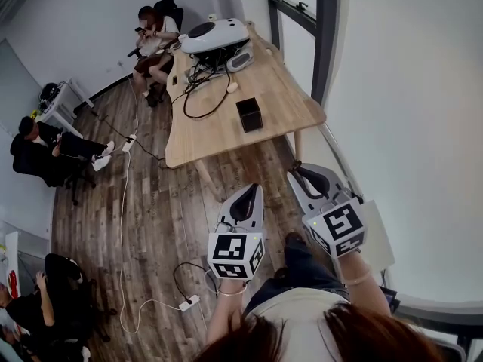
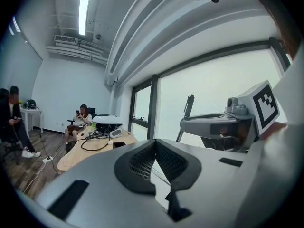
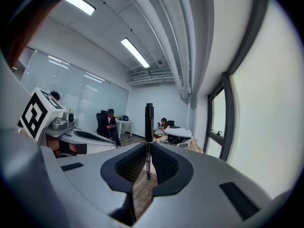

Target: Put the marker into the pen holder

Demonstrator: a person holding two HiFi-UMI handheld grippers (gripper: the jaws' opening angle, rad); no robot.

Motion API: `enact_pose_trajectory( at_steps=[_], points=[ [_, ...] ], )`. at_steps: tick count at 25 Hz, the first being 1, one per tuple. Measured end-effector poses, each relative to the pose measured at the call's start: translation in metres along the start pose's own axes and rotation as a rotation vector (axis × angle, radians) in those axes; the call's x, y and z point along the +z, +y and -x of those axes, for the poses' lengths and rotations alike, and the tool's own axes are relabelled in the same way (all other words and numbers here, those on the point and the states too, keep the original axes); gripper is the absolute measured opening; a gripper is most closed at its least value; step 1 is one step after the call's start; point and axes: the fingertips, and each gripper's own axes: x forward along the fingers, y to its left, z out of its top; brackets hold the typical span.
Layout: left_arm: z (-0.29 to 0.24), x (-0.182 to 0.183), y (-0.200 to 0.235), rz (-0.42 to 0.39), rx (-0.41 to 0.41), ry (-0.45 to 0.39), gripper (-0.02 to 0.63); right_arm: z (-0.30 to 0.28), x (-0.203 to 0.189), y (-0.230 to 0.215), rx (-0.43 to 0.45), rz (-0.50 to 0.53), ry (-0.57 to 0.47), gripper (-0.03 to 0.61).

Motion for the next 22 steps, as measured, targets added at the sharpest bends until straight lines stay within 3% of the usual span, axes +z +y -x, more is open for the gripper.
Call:
enact_pose_trajectory(
  at_steps=[22],
  points=[
    [-0.124, 0.009, 0.059, -0.003, 0.024, 0.029, 0.018, -0.111, -0.007, -0.077, 0.058, -0.034, 0.006, 0.064]
  ],
)
